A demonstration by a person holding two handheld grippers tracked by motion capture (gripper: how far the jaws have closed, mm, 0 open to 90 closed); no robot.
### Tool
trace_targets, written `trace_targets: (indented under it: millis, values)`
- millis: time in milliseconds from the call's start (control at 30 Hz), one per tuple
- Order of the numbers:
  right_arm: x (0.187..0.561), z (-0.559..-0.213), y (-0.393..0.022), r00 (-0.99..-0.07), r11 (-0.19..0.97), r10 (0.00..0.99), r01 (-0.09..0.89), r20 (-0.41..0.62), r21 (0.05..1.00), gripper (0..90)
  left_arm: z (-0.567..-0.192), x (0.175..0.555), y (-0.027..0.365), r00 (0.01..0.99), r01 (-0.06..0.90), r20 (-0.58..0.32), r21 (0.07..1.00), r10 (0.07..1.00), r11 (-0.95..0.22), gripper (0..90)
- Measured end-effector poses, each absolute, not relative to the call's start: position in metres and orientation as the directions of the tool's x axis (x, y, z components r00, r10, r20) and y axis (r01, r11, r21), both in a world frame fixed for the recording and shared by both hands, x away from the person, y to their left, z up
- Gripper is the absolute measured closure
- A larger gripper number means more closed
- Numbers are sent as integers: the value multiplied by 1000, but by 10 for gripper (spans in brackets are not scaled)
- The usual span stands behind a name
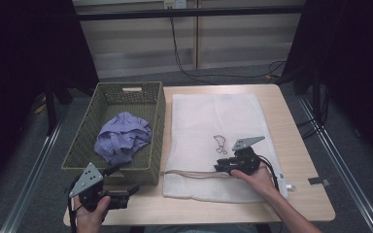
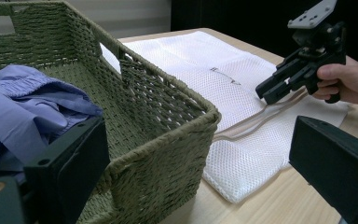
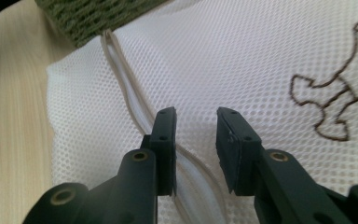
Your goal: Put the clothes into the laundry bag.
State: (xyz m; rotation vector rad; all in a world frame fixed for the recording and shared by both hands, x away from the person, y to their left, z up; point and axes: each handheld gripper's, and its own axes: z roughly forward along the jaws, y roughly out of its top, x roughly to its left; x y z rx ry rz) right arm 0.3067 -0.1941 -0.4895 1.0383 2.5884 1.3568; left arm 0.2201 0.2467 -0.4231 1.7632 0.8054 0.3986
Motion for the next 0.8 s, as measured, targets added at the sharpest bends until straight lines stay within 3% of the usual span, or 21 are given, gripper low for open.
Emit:
trace_targets:
  millis: [400, 633, 800]
  values:
    - [303, -503, -186, -802, 487, 567, 511, 188, 708, 693, -423, 220, 248, 708, 325, -123, 931, 695, -166, 44]
    - [301, -503, -185, -805, 509, 580, 479, 128, 715, 816, -423, 220, 247, 715, 321, -121, 932, 689, -169, 44]
    - [302, -504, -185, -784, 482, 604, 505, 146, 716, 879, -423, 221, 247, 711, 326, -123, 930, 693, -169, 41]
